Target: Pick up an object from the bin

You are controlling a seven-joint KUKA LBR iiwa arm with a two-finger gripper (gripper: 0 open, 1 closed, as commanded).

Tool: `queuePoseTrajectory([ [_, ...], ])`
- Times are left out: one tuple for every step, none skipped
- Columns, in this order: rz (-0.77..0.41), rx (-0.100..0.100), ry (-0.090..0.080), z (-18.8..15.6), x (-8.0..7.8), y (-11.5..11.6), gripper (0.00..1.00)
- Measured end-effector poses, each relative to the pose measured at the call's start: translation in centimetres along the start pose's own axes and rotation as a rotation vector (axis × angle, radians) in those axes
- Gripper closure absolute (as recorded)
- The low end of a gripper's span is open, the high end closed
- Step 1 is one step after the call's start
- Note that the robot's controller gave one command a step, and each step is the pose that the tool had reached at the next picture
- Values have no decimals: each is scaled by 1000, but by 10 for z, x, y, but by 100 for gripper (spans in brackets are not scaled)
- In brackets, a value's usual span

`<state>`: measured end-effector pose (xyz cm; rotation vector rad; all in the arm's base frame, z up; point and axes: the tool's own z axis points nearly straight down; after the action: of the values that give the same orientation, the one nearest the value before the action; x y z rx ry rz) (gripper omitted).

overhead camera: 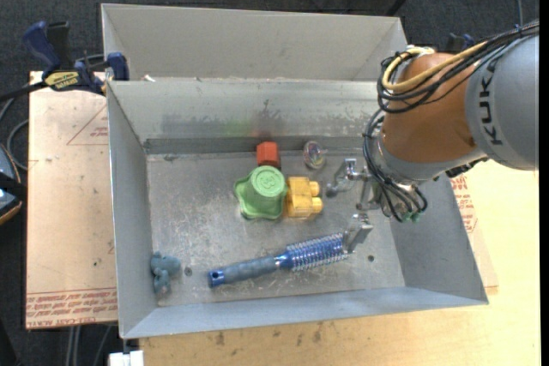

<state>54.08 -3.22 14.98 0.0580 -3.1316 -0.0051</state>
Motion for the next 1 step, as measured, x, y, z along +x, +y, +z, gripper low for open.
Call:
queuePoseTrajectory([
  [-130,5,-24,49,1,22,0],
])
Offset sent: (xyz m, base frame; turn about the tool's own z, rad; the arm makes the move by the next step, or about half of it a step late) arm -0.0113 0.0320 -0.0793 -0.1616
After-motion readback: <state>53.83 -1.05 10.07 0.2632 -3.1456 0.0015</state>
